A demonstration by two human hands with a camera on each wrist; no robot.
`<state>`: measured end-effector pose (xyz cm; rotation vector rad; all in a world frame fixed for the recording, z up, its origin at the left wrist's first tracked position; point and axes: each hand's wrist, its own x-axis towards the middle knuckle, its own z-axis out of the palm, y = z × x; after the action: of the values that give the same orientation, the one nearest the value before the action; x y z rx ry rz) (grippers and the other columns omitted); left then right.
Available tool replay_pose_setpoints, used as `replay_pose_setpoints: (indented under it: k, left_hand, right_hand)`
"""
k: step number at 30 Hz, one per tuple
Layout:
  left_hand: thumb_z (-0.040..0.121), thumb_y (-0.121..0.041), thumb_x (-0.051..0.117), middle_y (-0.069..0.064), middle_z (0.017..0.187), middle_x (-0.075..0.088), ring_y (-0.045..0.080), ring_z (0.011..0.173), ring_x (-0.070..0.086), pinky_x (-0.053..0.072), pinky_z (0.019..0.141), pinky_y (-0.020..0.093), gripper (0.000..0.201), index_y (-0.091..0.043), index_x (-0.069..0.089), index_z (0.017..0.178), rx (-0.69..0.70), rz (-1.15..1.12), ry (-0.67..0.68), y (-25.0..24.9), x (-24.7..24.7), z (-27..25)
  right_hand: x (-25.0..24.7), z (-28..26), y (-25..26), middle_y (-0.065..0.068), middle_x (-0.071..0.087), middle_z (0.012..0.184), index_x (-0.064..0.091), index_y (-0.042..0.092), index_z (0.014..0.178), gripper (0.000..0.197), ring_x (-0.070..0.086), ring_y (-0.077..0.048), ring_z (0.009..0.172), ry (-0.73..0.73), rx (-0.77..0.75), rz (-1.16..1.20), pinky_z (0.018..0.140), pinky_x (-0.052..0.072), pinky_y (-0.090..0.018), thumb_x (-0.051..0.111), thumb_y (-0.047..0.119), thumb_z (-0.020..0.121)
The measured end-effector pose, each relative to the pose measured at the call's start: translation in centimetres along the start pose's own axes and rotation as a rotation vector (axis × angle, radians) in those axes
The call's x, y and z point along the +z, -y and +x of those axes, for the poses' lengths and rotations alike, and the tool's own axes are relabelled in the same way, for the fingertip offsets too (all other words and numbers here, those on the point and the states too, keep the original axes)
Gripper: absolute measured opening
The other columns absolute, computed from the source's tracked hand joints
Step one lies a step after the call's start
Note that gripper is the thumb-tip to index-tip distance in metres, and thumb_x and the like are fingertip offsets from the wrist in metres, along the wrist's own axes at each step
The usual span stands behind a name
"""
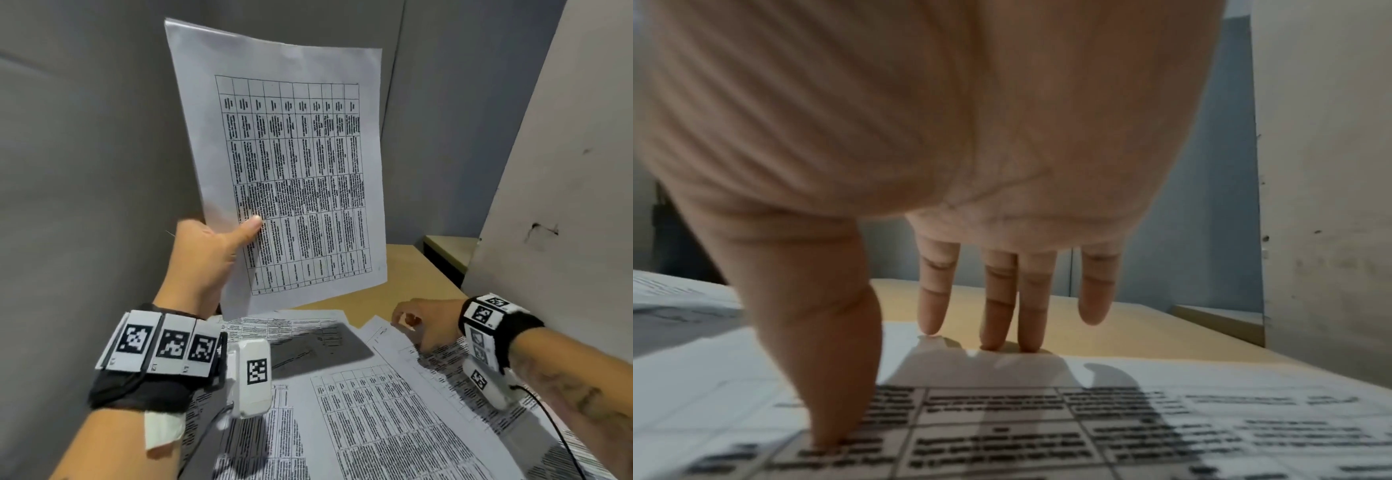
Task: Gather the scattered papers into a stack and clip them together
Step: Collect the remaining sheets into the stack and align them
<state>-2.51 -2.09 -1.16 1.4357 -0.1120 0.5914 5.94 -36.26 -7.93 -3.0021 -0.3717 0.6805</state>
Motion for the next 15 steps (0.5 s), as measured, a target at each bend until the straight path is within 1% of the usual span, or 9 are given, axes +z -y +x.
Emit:
replay_pose_setpoints:
  k: [1, 2, 4, 5, 7, 9, 11, 13, 15]
  left_hand:
    - [0.083, -0.019, 0.074, -0.014, 0.036, 0.020, 0.013, 0.040, 0.019, 0.042, 0.100, 0.038, 0.064, -0.021, 0.024, 0.044, -0.002, 0.003, 0.001, 0.0, 0.0, 0.0]
    - [0.084, -0.018, 0.073, -0.012, 0.032, 0.018, 0.009, 0.035, 0.017, 0.040, 0.100, 0.037, 0.065, -0.021, 0.023, 0.044, 0.005, 0.012, 0.002, 0.0, 0.1, -0.1]
    - [0.085, -0.017, 0.072, -0.009, 0.030, 0.016, 0.006, 0.033, 0.015, 0.040, 0.096, 0.032, 0.065, -0.021, 0.023, 0.043, 0.012, 0.018, -0.002, -0.1, 0.2, -0.2]
    - [0.085, -0.017, 0.072, -0.009, 0.030, 0.016, 0.006, 0.032, 0.014, 0.041, 0.093, 0.028, 0.065, -0.022, 0.023, 0.042, 0.014, 0.018, -0.005, -0.1, 0.2, -0.2]
    - [0.084, -0.017, 0.072, -0.009, 0.029, 0.017, 0.006, 0.031, 0.014, 0.041, 0.084, 0.022, 0.068, -0.024, 0.025, 0.036, 0.021, 0.016, -0.005, -0.1, 0.1, -0.1]
    - [0.083, -0.017, 0.073, -0.010, 0.030, 0.017, 0.007, 0.031, 0.013, 0.042, 0.079, 0.020, 0.070, -0.023, 0.024, 0.035, 0.033, 0.011, 0.005, 0.1, 0.1, 0.0]
    - [0.083, -0.017, 0.073, -0.013, 0.032, 0.016, 0.008, 0.033, 0.012, 0.043, 0.077, 0.020, 0.067, -0.024, 0.023, 0.039, 0.038, 0.006, 0.002, 0.0, 0.1, 0.0]
    - [0.083, -0.016, 0.074, -0.014, 0.033, 0.016, 0.009, 0.035, 0.013, 0.045, 0.078, 0.021, 0.068, -0.024, 0.022, 0.041, 0.041, 0.005, 0.001, 0.0, 0.1, 0.0]
    - [0.083, -0.016, 0.074, -0.013, 0.033, 0.017, 0.010, 0.039, 0.014, 0.046, 0.075, 0.020, 0.067, -0.023, 0.021, 0.042, 0.046, 0.010, 0.001, 0.1, 0.1, 0.1]
  right_hand:
    - [-0.1, 0.1, -0.2, -0.006, 0.052, 0.111, 0.047, 0.031, 0.124, 0.058, 0.050, -0.019, 0.083, 0.025, 0.009, 0.024, 0.063, 0.043, -0.029, 0.077, 0.013, 0.078]
    - [-0.1, 0.2, -0.5, -0.004, 0.051, 0.107, 0.048, 0.033, 0.121, 0.058, 0.049, -0.019, 0.082, 0.036, 0.028, 0.045, 0.064, 0.042, -0.029, 0.080, 0.016, 0.077]
    - [-0.2, 0.4, -1.0, -0.001, 0.054, 0.101, 0.049, 0.042, 0.107, 0.052, 0.051, -0.019, 0.081, 0.048, 0.066, 0.084, 0.067, 0.044, -0.031, 0.085, 0.023, 0.073]
    - [-0.3, 0.4, -1.1, 0.002, 0.054, 0.098, 0.049, 0.042, 0.102, 0.049, 0.051, -0.019, 0.082, 0.050, 0.089, 0.076, 0.070, 0.045, -0.031, 0.085, 0.027, 0.072]
    - [-0.5, 0.2, -0.8, 0.010, 0.048, 0.092, 0.048, 0.033, 0.103, 0.045, 0.050, -0.019, 0.088, 0.046, 0.125, -0.004, 0.073, 0.044, -0.030, 0.084, 0.035, 0.075]
    - [-0.5, 0.0, -0.7, 0.012, 0.047, 0.091, 0.047, 0.027, 0.105, 0.045, 0.049, -0.018, 0.092, 0.030, 0.130, -0.061, 0.068, 0.042, -0.025, 0.081, 0.037, 0.078]
    - [-0.3, 0.0, -0.9, 0.011, 0.049, 0.091, 0.049, 0.026, 0.101, 0.040, 0.050, -0.017, 0.089, 0.013, 0.108, -0.055, 0.063, 0.039, -0.022, 0.080, 0.039, 0.079]
    - [-0.2, -0.2, -1.3, 0.010, 0.050, 0.090, 0.051, 0.026, 0.099, 0.039, 0.050, -0.016, 0.085, 0.001, 0.087, -0.011, 0.065, 0.040, -0.024, 0.081, 0.040, 0.078]
    - [-0.3, -0.7, -1.8, 0.008, 0.050, 0.096, 0.051, 0.030, 0.111, 0.054, 0.051, -0.014, 0.086, 0.012, 0.069, 0.103, 0.072, 0.043, -0.027, 0.086, 0.043, 0.071]
